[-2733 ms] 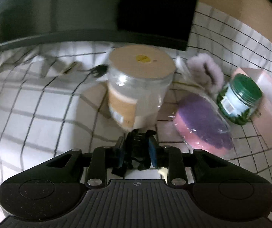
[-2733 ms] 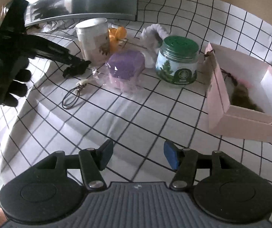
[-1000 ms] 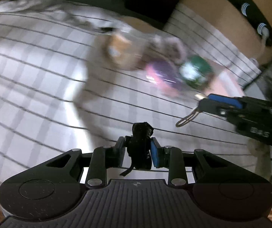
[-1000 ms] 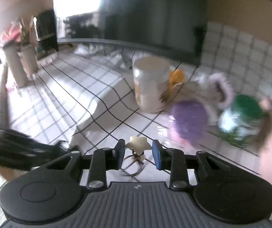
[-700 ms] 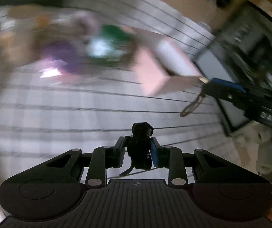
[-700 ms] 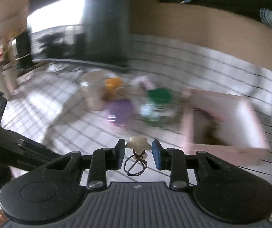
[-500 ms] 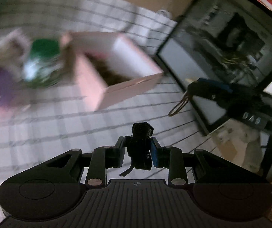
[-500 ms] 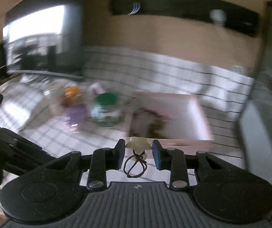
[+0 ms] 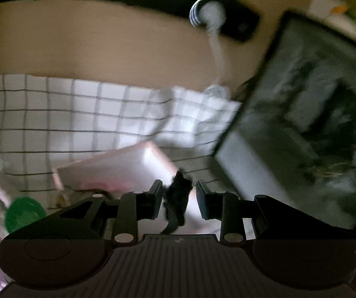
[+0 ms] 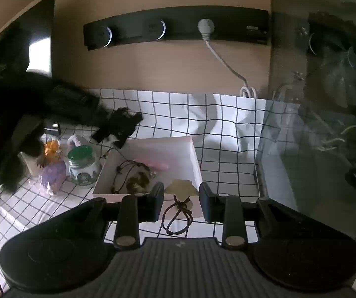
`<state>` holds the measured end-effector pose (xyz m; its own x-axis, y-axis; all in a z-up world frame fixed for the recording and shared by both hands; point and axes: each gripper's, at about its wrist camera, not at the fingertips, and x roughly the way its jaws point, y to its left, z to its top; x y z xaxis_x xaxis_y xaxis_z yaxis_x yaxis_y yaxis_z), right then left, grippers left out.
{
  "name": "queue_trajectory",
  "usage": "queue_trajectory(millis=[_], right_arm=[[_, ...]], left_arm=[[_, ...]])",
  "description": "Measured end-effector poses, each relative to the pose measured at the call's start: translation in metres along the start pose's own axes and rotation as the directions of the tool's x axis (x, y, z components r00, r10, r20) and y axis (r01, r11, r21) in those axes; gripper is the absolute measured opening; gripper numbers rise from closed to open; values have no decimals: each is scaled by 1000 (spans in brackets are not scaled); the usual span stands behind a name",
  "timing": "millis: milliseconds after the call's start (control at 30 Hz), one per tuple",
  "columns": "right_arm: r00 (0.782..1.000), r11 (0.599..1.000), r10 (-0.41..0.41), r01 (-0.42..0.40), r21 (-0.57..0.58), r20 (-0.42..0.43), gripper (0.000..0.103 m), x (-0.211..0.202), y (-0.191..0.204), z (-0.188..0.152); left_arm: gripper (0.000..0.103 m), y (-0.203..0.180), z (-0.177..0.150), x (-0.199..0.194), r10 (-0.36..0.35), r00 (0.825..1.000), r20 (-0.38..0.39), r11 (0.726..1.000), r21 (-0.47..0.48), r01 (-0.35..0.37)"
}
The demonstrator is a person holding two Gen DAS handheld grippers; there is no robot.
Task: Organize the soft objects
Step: 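Carry the hair tie and charm keychain into the pink box and release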
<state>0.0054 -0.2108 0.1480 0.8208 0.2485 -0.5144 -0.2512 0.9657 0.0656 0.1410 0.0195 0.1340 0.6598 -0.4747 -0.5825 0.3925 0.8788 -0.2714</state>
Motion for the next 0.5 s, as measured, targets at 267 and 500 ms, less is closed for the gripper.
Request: queue_trajectory(millis=[267, 500], right_arm=[[1000, 999, 13, -13, 49, 10, 30, 17, 0, 4], [999, 999, 47, -47, 5, 25, 30, 44, 19, 26]], left_arm=[[33, 29, -10, -27, 46, 991, 122, 995, -94, -35], [33, 68, -78, -89, 132, 989, 65, 977, -177, -119]])
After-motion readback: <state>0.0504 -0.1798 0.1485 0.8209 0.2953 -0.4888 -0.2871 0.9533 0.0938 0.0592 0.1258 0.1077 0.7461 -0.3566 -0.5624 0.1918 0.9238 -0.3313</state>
